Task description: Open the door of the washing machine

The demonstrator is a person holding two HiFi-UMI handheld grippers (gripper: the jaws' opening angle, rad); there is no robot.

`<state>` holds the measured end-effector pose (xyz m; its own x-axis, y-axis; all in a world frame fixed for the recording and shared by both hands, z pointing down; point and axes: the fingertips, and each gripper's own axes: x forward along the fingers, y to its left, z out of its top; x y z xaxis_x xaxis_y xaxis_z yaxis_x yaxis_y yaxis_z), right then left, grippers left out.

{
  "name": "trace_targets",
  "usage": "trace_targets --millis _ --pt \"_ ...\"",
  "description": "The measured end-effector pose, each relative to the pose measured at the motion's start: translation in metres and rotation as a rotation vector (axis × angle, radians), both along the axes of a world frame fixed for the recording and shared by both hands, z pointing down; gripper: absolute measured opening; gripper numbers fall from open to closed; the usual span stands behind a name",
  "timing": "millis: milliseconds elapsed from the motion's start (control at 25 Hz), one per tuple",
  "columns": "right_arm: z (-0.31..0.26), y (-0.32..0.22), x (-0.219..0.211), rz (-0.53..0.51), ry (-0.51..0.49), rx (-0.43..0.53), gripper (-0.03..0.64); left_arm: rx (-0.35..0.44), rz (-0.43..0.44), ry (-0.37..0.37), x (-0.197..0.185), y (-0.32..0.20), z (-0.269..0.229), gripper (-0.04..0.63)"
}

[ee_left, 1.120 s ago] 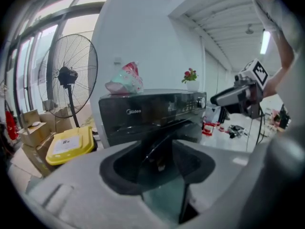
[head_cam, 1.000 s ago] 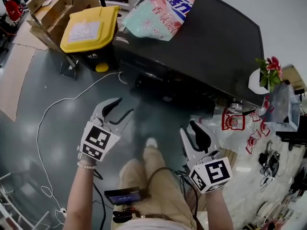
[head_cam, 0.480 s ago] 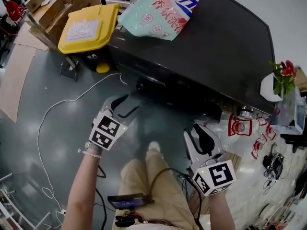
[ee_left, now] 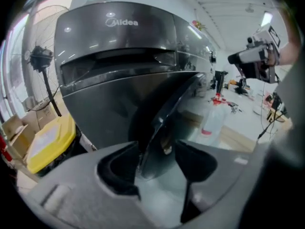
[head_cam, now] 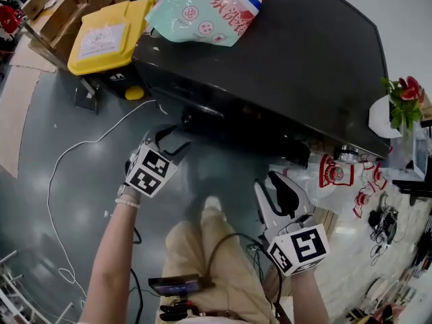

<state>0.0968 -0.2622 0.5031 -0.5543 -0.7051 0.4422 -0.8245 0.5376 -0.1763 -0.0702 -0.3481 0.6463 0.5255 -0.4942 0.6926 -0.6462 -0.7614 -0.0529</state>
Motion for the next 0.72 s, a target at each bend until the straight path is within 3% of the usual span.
trace_targets --millis 280,600,720 --pt "0.014 0.0 0.001 -0.002 0.003 -0.023 0.12 -0.02 0.037 -0.041 0.004 -0.008 0.022 0.221" --pt "0.017 -0.004 -0.002 -0.021 0.002 -0.018 0.12 -0.002 0.069 -0.052 0.009 -0.01 0.025 0.17" --pt "0.017 -0.004 -0.004 -0.029 0.002 -0.02 0.12 0.021 0.096 -0.102 0.009 -0.01 0.025 0.158"
